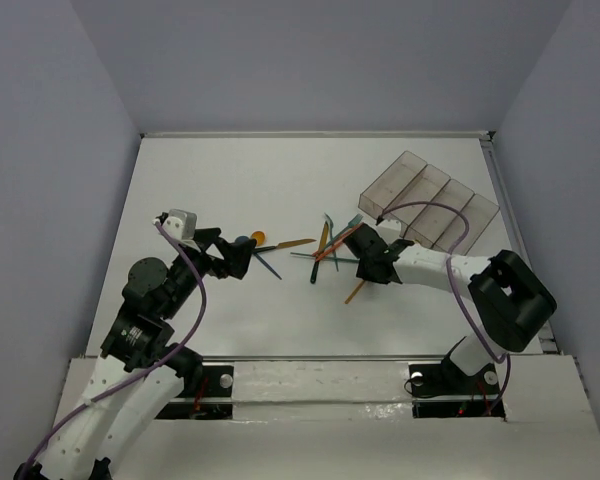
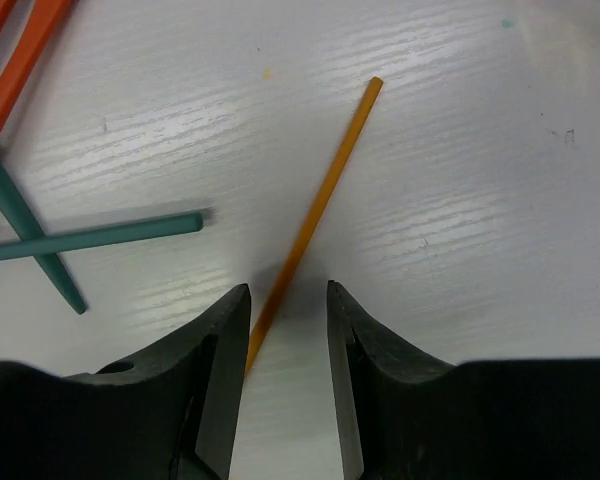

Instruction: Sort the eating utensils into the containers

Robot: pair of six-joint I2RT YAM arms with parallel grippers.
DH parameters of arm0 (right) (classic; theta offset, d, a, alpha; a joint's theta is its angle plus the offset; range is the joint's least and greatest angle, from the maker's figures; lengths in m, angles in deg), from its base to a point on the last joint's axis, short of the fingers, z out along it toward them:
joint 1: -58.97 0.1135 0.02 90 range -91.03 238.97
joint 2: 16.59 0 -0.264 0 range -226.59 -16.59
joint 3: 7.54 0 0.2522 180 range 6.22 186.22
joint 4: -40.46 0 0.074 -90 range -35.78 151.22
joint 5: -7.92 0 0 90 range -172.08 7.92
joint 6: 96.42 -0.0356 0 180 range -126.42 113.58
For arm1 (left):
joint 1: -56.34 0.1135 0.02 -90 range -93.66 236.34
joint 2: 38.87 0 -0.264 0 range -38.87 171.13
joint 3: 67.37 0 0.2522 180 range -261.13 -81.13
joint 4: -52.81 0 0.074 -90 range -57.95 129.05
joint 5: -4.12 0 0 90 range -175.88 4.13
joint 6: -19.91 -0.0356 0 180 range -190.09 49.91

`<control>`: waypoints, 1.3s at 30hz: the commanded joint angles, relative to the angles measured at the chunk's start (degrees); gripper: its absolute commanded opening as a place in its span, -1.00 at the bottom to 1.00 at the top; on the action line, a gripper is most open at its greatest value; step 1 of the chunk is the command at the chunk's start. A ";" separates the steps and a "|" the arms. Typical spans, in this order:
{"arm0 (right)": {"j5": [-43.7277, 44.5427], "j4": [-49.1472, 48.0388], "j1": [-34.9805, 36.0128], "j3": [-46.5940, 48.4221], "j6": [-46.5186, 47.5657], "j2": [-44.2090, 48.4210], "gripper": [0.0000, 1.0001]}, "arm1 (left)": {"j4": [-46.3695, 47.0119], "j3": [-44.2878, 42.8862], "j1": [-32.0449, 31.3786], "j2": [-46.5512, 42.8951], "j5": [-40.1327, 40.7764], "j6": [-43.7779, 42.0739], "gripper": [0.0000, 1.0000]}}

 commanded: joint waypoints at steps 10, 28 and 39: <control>2.41 -4.80 0.34 -3.94 -5.72 -2.64 -0.51 | 2.13 -2.89 -0.38 0.74 -0.59 0.00 0.98; 5.31 -3.83 0.34 -6.32 1.83 20.03 -1.00 | 2.22 -3.15 -0.38 2.50 -1.47 -0.35 0.98; 1.63 -11.30 -18.88 3.95 21.42 20.39 -1.00 | 1.96 -3.24 -0.38 3.11 -0.32 -0.61 0.98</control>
